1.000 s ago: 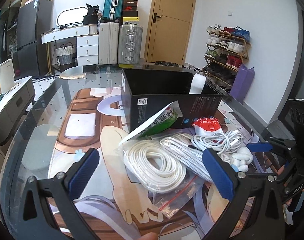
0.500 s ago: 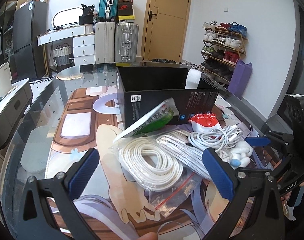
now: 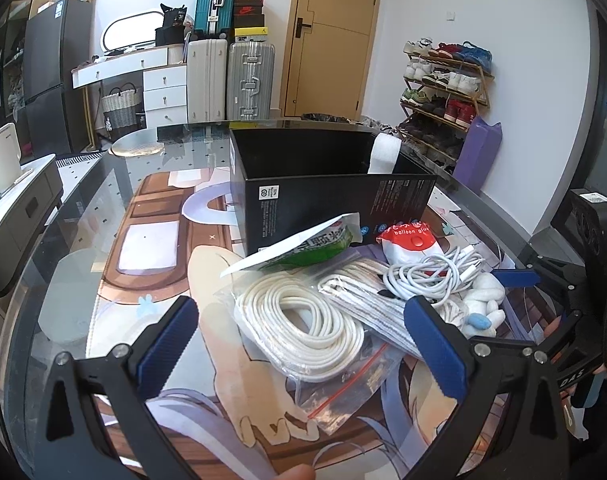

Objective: Organize soft objects
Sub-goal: 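Reach right tool to the white plush toy and close on it, then lift the plush toy with right tool while left tool grasps the second green packet, then carry the plush toy over the black box with right tool while left tool carries the packet there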

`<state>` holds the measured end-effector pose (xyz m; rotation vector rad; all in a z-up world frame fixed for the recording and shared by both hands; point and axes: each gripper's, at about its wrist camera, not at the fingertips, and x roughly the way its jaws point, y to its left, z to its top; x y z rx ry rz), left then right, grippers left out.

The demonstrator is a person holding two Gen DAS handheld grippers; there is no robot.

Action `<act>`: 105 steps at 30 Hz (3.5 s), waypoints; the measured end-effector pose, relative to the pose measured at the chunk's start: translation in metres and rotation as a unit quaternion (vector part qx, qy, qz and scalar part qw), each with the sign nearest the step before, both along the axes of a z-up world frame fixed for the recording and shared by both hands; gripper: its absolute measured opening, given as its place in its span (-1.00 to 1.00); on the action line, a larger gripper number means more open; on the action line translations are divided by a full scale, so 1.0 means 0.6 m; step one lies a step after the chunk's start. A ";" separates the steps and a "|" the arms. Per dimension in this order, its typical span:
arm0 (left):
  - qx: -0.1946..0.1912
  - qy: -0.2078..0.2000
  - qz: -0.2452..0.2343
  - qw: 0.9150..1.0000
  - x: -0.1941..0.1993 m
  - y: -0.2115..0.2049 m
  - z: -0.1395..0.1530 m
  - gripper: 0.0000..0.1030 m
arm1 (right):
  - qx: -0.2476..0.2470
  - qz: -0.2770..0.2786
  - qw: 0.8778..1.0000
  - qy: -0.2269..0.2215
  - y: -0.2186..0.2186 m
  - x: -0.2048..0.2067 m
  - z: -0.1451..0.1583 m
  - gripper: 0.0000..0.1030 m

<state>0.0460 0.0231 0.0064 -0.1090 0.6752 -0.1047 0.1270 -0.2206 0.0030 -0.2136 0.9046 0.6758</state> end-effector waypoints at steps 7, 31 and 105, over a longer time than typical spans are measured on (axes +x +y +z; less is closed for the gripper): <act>0.000 0.000 -0.001 1.000 0.001 0.000 0.000 1.00 | -0.015 -0.009 1.000 -0.015 0.011 -0.001 -0.005 0.98; 0.002 0.003 -0.001 1.000 0.004 0.000 -0.006 1.00 | 0.062 -0.010 0.997 -0.053 -0.058 0.006 0.047 0.69; -0.131 0.064 0.095 0.985 0.100 0.040 -0.007 0.45 | 0.082 -0.004 0.995 -0.063 -0.048 -0.005 0.055 0.70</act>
